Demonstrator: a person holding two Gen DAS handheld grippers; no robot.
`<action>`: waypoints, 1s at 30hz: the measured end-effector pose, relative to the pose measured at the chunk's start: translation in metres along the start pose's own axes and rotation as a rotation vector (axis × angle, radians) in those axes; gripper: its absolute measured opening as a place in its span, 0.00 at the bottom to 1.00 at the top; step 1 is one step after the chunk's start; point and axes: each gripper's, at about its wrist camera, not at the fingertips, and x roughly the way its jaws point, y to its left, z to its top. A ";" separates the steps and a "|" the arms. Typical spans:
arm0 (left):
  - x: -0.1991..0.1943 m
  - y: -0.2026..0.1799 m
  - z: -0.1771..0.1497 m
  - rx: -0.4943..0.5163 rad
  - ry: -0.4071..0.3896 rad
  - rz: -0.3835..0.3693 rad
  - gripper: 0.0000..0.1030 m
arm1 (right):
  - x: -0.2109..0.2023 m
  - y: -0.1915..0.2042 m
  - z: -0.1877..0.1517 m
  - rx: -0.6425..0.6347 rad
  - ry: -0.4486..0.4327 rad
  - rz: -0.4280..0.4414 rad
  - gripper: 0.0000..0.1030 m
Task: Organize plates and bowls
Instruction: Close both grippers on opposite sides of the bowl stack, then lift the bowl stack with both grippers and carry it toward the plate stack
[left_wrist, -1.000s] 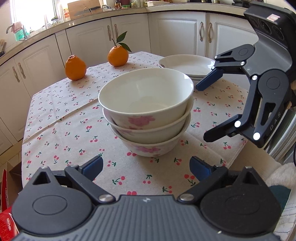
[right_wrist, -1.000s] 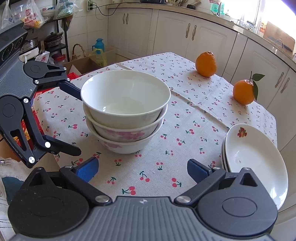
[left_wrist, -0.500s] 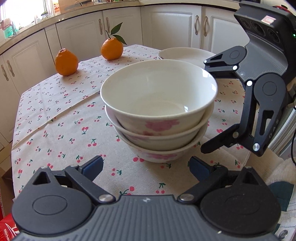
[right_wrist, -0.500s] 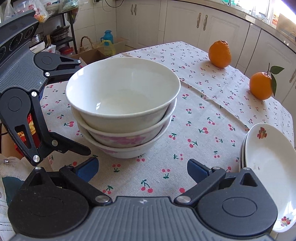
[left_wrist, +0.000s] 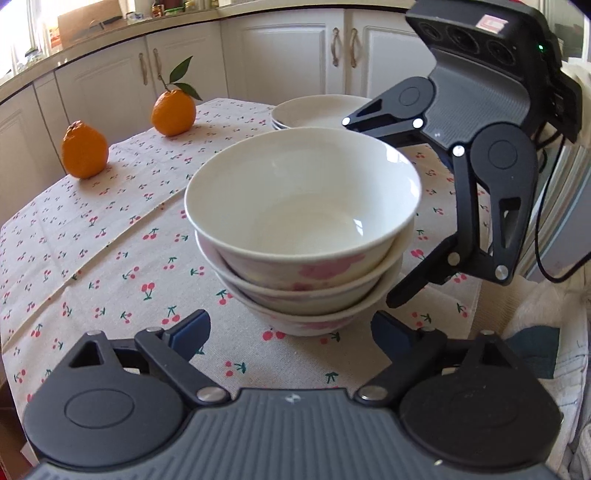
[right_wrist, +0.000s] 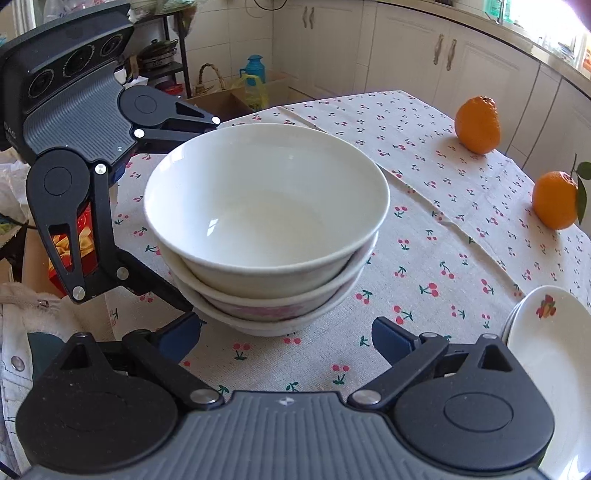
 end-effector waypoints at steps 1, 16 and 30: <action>-0.001 0.000 0.001 0.016 -0.002 -0.009 0.90 | -0.001 0.000 0.002 -0.015 0.000 0.007 0.97; 0.000 0.014 0.007 0.086 -0.005 -0.128 0.82 | 0.000 -0.002 0.018 -0.099 0.041 0.067 0.87; -0.001 0.024 0.010 0.129 -0.015 -0.212 0.81 | 0.003 0.000 0.027 -0.161 0.114 0.074 0.85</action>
